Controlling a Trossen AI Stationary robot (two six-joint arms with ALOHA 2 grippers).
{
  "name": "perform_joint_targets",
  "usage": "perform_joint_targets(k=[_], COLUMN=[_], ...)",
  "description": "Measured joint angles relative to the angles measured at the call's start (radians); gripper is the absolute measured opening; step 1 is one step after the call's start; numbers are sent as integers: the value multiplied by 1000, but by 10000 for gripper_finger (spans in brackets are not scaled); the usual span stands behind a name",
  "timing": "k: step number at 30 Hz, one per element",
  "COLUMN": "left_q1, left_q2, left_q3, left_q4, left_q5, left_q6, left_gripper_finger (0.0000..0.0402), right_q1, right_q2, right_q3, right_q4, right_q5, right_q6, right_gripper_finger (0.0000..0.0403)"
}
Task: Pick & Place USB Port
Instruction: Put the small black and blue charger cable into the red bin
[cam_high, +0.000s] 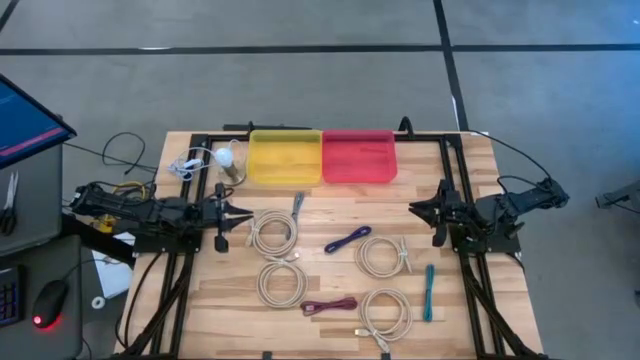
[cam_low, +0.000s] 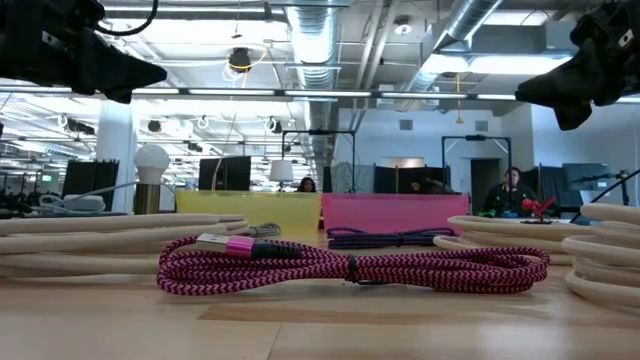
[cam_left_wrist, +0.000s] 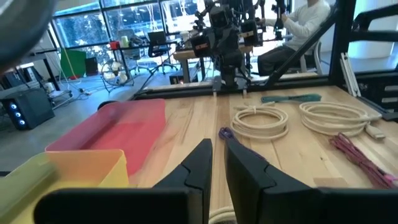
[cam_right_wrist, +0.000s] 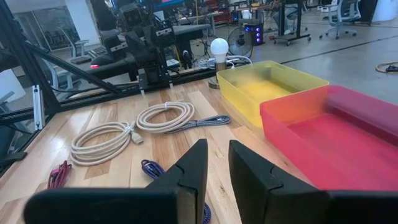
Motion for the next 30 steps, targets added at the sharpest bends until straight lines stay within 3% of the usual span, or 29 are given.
perform_joint_targets(k=[19, 23, 30], left_q1=[0, 0, 0], left_q2=[0, 0, 85], left_q3=[0, 0, 35], left_q4=[286, 327, 326], left_q5=[0, -42, -90], left_q6=[-147, -257, -261], left_gripper_finger=[43, 43, 34], right_q1=[0, 0, 0], right_q2=[0, 0, 29], right_q3=[0, 0, 4], right_q4=[265, 350, 356], right_q5=[2, 2, 2], right_q6=[-8, -8, -6], right_gripper_finger=[59, 59, 59])
